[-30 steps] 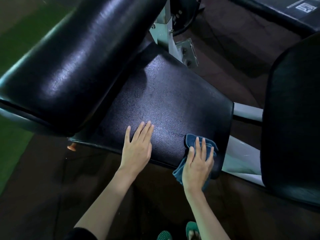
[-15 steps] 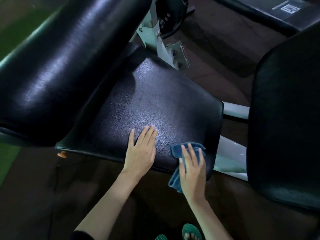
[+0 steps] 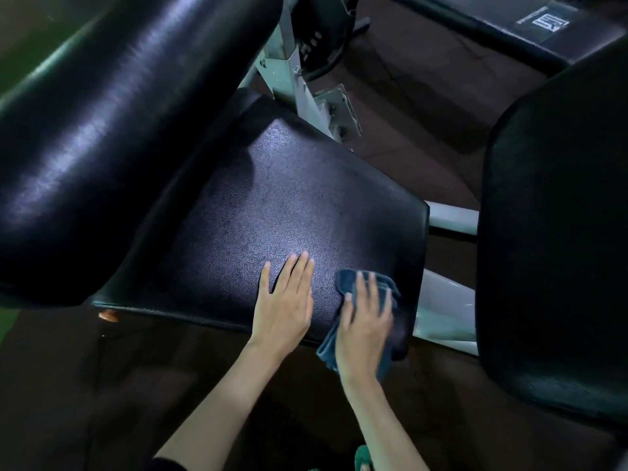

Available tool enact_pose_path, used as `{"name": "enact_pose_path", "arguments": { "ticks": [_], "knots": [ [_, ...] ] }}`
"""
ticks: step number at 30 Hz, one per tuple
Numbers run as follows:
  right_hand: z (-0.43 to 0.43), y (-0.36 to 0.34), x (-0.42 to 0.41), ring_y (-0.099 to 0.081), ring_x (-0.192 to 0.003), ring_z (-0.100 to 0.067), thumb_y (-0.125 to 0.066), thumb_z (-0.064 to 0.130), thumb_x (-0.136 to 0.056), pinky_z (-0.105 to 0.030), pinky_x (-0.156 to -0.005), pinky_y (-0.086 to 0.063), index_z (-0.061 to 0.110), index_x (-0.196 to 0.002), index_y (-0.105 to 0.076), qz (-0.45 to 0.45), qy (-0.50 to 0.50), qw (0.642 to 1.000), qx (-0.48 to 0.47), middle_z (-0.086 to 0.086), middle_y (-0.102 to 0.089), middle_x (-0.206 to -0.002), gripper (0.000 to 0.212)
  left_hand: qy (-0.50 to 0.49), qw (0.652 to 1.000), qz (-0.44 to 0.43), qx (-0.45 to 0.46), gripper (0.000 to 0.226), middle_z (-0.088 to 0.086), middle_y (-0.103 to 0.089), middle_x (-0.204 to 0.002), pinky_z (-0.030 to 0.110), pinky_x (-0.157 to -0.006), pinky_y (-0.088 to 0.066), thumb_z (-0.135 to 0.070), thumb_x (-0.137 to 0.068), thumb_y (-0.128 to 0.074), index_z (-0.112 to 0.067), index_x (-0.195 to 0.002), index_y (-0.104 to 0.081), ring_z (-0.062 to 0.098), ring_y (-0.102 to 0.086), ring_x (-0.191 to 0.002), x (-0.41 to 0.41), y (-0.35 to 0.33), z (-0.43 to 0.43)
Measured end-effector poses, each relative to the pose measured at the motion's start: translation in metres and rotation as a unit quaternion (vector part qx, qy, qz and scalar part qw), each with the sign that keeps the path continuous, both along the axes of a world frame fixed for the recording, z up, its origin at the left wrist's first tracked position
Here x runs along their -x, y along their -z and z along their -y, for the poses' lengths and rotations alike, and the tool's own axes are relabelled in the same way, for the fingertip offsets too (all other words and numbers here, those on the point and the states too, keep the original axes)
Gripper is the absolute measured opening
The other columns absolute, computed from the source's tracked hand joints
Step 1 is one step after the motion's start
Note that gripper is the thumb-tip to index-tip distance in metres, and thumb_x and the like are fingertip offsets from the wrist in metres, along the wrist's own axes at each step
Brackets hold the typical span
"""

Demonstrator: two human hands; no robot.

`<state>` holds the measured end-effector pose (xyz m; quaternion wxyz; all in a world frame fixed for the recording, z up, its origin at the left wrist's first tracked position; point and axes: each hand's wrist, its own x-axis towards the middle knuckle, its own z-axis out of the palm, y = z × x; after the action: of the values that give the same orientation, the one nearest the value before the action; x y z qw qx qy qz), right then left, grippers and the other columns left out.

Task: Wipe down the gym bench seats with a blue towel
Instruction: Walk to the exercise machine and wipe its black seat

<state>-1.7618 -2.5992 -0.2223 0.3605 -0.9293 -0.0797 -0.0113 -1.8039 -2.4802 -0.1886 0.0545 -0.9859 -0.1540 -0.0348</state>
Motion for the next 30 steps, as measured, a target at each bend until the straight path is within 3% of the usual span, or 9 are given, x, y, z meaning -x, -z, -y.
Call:
{"name": "enact_pose_path", "arguments": {
  "ticks": [6, 11, 16, 20, 25, 30],
  "knots": [
    [0.023, 0.011, -0.02, -0.04, -0.131, -0.034, -0.035, 0.04, -0.096, -0.046, -0.105, -0.037, 0.025, -0.14, -0.042, 0.083, -0.161, 0.981, 0.067, 0.001, -0.043, -0.146, 0.047, -0.01, 1.0, 0.014, 0.011, 0.05, 0.005, -0.052, -0.139, 0.051, -0.107, -0.026, -0.027, -0.093, -0.029, -0.009, -0.135, -0.049, 0.02, -0.048, -0.128, -0.007, -0.006, 0.001],
    [0.036, 0.012, -0.036, -0.035, -0.133, -0.039, -0.043, 0.042, -0.094, -0.053, -0.104, -0.038, 0.021, -0.138, -0.045, 0.016, -0.024, 0.999, 0.024, -0.003, -0.041, -0.147, 0.05, -0.007, 1.0, 0.013, 0.014, 0.05, 0.004, -0.053, -0.137, 0.053, -0.106, -0.034, -0.027, -0.093, -0.028, -0.009, -0.135, -0.049, 0.019, -0.049, -0.126, -0.008, -0.008, -0.001],
    [0.032, 0.012, -0.033, -0.037, -0.13, -0.041, -0.062, 0.03, -0.088, -0.053, -0.106, -0.033, 0.018, -0.137, -0.047, 0.003, 0.004, 1.0, -0.019, -0.005, -0.041, -0.146, 0.052, -0.013, 1.0, 0.017, 0.016, 0.05, 0.003, -0.052, -0.138, 0.053, -0.106, -0.033, -0.027, -0.093, -0.029, -0.01, -0.136, -0.048, 0.018, -0.049, -0.127, -0.008, -0.006, 0.0],
    [0.031, 0.009, -0.03, -0.043, -0.125, -0.041, -0.062, 0.019, -0.089, -0.054, -0.104, -0.036, 0.015, -0.134, -0.05, 0.015, 0.002, 0.999, -0.041, -0.008, -0.045, -0.143, 0.047, -0.014, 0.999, 0.025, 0.022, 0.049, 0.002, -0.052, -0.138, 0.052, -0.107, -0.033, -0.026, -0.093, -0.029, -0.011, -0.136, -0.048, 0.018, -0.048, -0.127, -0.008, -0.006, 0.0],
    [0.031, 0.007, -0.024, -0.046, -0.121, -0.043, -0.065, 0.004, -0.083, -0.054, -0.102, -0.038, 0.011, -0.133, -0.051, 0.025, -0.035, 0.999, -0.003, -0.011, -0.047, -0.141, 0.052, -0.014, 0.999, 0.033, 0.032, 0.048, 0.003, -0.053, -0.137, 0.052, -0.108, -0.032, -0.025, -0.094, -0.029, -0.01, -0.136, -0.047, 0.018, -0.047, -0.128, -0.006, -0.007, 0.001],
    [0.034, -0.002, -0.016, -0.047, -0.12, -0.037, -0.066, 0.001, -0.082, -0.052, -0.1, -0.043, 0.008, -0.133, -0.049, 0.034, -0.088, 0.995, -0.015, -0.013, -0.048, -0.14, 0.054, -0.03, 0.998, 0.036, 0.049, 0.049, 0.003, -0.051, -0.139, 0.051, -0.109, -0.032, -0.025, -0.094, -0.028, -0.01, -0.136, -0.048, 0.018, -0.046, -0.129, -0.002, -0.014, 0.01]
  ]
}}
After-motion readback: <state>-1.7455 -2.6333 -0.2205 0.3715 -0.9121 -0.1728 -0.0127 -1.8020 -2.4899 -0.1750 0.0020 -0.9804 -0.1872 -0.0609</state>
